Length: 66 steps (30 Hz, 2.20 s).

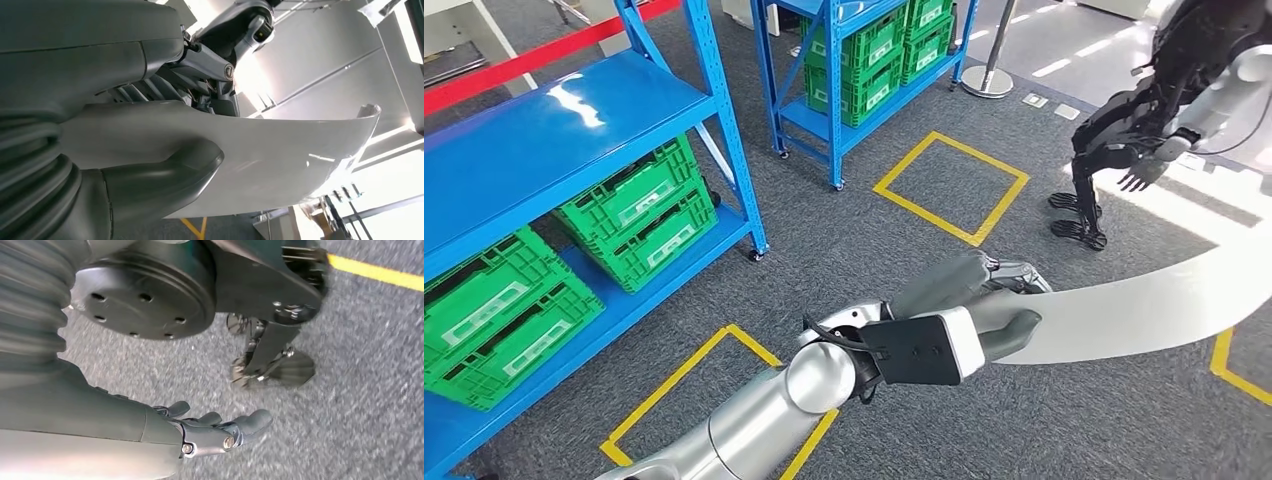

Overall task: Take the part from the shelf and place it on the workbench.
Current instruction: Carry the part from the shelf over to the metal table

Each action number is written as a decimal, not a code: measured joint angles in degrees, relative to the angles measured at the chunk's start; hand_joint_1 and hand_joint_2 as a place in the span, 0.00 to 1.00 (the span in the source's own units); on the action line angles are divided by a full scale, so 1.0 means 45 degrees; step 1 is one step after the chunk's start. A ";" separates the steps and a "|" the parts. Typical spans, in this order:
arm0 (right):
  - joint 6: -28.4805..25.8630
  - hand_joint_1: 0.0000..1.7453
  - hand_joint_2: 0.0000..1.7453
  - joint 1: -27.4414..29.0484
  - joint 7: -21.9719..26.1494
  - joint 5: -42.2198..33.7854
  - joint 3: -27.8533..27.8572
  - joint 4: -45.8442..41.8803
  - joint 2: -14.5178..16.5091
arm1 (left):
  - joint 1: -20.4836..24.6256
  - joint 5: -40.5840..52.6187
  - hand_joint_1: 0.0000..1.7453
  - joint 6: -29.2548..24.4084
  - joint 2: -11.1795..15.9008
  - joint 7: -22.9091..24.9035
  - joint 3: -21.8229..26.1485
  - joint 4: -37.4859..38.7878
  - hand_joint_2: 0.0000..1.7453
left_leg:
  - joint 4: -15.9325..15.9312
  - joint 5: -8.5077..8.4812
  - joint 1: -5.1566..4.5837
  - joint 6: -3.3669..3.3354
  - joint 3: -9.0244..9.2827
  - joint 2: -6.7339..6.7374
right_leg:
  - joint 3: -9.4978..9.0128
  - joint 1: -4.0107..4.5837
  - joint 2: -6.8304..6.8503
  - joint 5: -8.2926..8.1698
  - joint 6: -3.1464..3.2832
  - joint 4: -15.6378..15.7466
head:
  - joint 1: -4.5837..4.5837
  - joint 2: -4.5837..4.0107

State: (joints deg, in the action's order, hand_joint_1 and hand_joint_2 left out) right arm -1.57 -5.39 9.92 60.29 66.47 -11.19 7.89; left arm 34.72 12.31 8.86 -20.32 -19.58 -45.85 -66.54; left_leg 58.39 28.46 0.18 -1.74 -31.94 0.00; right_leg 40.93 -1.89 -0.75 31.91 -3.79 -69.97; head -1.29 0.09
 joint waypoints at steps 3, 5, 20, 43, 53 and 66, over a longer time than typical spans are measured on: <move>0.0018 0.00 1.00 0.0022 0.0082 0.0039 0.0000 0.0000 -0.0001 | -0.0029 -0.0005 1.00 0.0158 0.0004 0.0052 0.0004 0.0036 1.00 | 0.0045 0.0034 -0.0051 -0.0030 -0.0014 0.0388 | 0.0272 0.0006 0.0065 0.0019 0.0009 -0.0772 | 0.0006 0.0000; 0.0008 0.00 1.00 0.0021 0.0120 0.0051 0.0000 0.0000 -0.0004 | -0.0025 -0.0022 1.00 0.0230 0.0001 0.0080 0.0006 0.0026 1.00 | 0.0119 0.0094 -0.0060 0.0009 -0.0012 0.0579 | -0.0616 0.0027 0.0310 -0.0706 0.0065 0.0825 | 0.0013 0.0000; -0.0006 0.00 1.00 0.0007 0.0500 0.0056 0.0000 0.0000 0.0024 | -0.0178 0.0288 1.00 0.0081 0.0015 -0.0171 0.0018 -0.0296 1.00 | 0.2172 0.0796 0.0014 0.0609 -0.0845 -0.0100 | -0.1312 0.0010 -0.0411 -0.1222 0.0643 0.2412 | -0.0112 0.0000; -0.0002 0.00 1.00 0.0035 0.0445 0.0005 0.0000 0.0000 0.0063 | -0.0253 0.0268 1.00 -0.0120 -0.0002 -0.0142 0.0017 -0.0511 1.00 | 0.0614 0.0515 -0.0112 0.0485 -0.0207 0.0548 | -0.1359 0.0103 0.0293 -0.1191 0.0596 0.2475 | -0.0034 0.0000; -0.0012 0.00 1.00 -0.0003 0.0521 0.0023 0.0000 0.0000 0.0115 | -0.0365 -0.0423 1.00 -0.0136 0.0013 -0.0262 0.0075 -0.0573 1.00 | 0.0516 0.0234 0.0004 0.0440 -0.0144 -0.0552 | -0.1276 0.0073 -0.0636 -0.1242 0.0521 0.2388 | -0.0102 0.0000; 0.0004 0.00 1.00 0.0030 0.0466 -0.0016 0.0000 0.0000 0.0126 | -0.0318 -0.0868 1.00 -0.0070 -0.0006 -0.0571 0.0062 -0.0376 1.00 | 0.0140 0.0131 -0.0092 -0.0038 -0.0006 0.0820 | -0.0522 0.0099 0.0400 -0.0717 0.0075 0.0727 | 0.0049 0.0000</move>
State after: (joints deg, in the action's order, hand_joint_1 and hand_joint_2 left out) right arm -1.55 -5.26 12.02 60.22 66.47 -11.19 8.46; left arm 33.29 8.40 8.55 -20.35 -22.15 -45.57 -68.23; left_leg 59.02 29.04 -0.24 -1.92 -31.97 3.69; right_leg 38.58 -1.45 1.05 28.68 -3.45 -66.70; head -1.07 0.09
